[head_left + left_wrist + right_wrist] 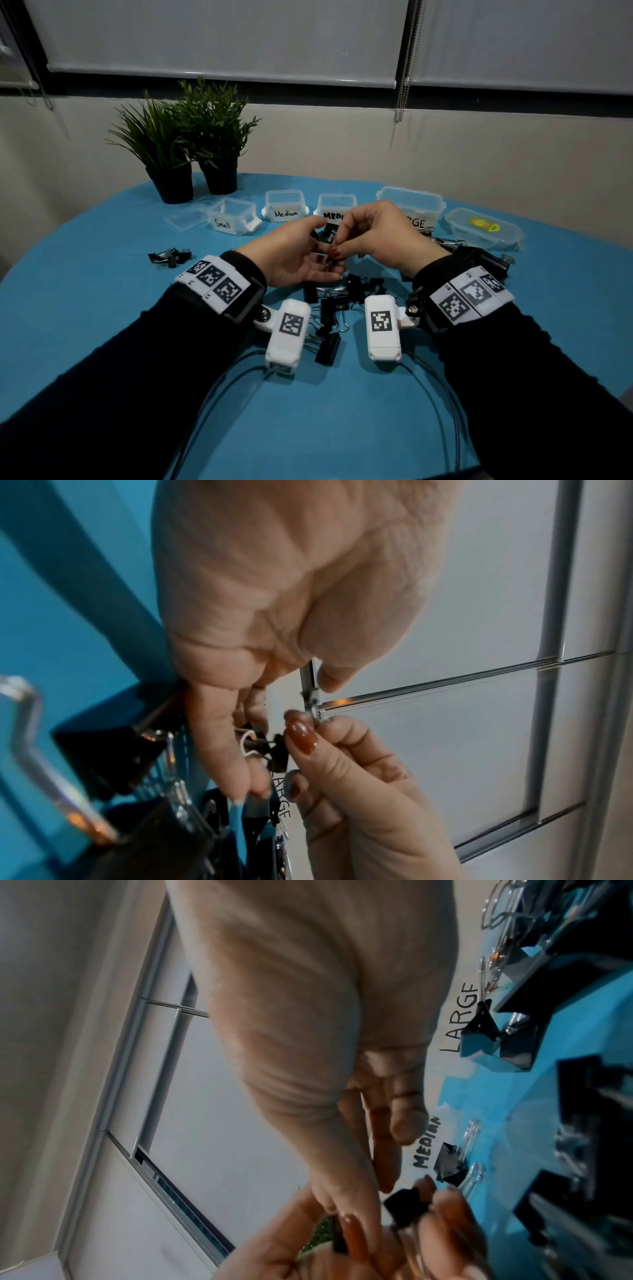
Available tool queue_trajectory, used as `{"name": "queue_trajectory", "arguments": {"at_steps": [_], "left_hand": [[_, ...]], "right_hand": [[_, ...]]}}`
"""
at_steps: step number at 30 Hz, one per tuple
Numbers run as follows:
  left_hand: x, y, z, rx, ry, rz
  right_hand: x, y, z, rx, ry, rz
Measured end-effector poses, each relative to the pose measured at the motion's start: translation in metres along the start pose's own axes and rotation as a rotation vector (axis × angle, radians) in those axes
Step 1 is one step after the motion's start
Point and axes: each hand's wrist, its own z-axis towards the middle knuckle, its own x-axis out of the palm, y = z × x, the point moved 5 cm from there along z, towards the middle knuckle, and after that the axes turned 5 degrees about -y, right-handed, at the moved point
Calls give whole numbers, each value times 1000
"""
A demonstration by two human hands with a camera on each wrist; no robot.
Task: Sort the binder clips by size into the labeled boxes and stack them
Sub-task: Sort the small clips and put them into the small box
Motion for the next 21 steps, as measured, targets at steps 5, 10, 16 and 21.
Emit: {"name": "queue_trajectory", "arguments": {"at_steps": [5, 10, 16, 21], "left_hand": [[7, 0, 0, 74, 95, 53], [2, -3, -5, 115, -3, 191], [-12, -11, 0, 311, -135, 596], [-9, -16, -8, 371, -153, 1002]], "right_hand": [[2, -1, -2, -44, 93, 13], [-17, -10, 2, -2, 0, -22], [-14, -32, -1, 170, 243, -357], [-7, -27, -5, 156, 304, -399]]}}
